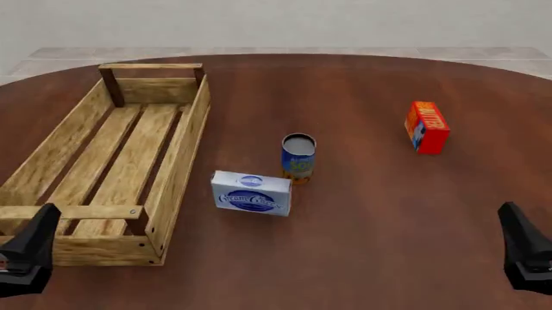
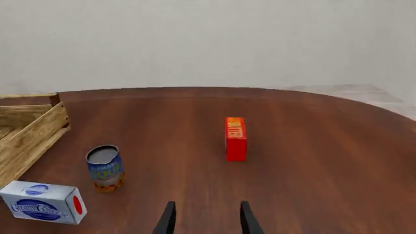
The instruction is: Pick up the cream cheese and put it in the tray.
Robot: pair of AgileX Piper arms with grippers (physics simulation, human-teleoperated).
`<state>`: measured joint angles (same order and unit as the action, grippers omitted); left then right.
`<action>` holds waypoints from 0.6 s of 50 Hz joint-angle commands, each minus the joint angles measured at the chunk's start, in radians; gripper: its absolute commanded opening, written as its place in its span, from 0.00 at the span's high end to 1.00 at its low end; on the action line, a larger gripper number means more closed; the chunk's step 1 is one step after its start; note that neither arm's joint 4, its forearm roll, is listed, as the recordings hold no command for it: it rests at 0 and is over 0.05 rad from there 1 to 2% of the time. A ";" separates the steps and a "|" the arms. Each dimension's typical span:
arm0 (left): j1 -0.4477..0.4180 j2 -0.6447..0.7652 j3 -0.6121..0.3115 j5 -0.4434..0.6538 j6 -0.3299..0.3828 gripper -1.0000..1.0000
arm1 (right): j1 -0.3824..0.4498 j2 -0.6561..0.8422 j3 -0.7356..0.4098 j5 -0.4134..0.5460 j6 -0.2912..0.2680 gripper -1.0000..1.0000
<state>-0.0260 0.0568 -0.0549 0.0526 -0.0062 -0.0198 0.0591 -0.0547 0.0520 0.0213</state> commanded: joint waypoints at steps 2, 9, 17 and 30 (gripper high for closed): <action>0.025 -0.048 0.051 -0.056 0.007 0.00 | 0.014 -0.042 0.053 -0.058 -0.022 0.00; 0.024 -0.048 0.051 -0.055 0.007 0.00 | 0.014 -0.046 0.052 -0.054 -0.023 0.00; 0.022 -0.046 0.053 -0.058 0.008 0.00 | 0.014 -0.048 0.052 -0.053 -0.024 0.00; 0.010 -0.054 0.045 -0.046 0.013 0.00 | 0.012 -0.050 0.052 -0.053 -0.020 0.00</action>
<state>-0.0080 0.0098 -0.0068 0.0021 0.0041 -0.0074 0.0129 -0.0049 0.0011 0.0002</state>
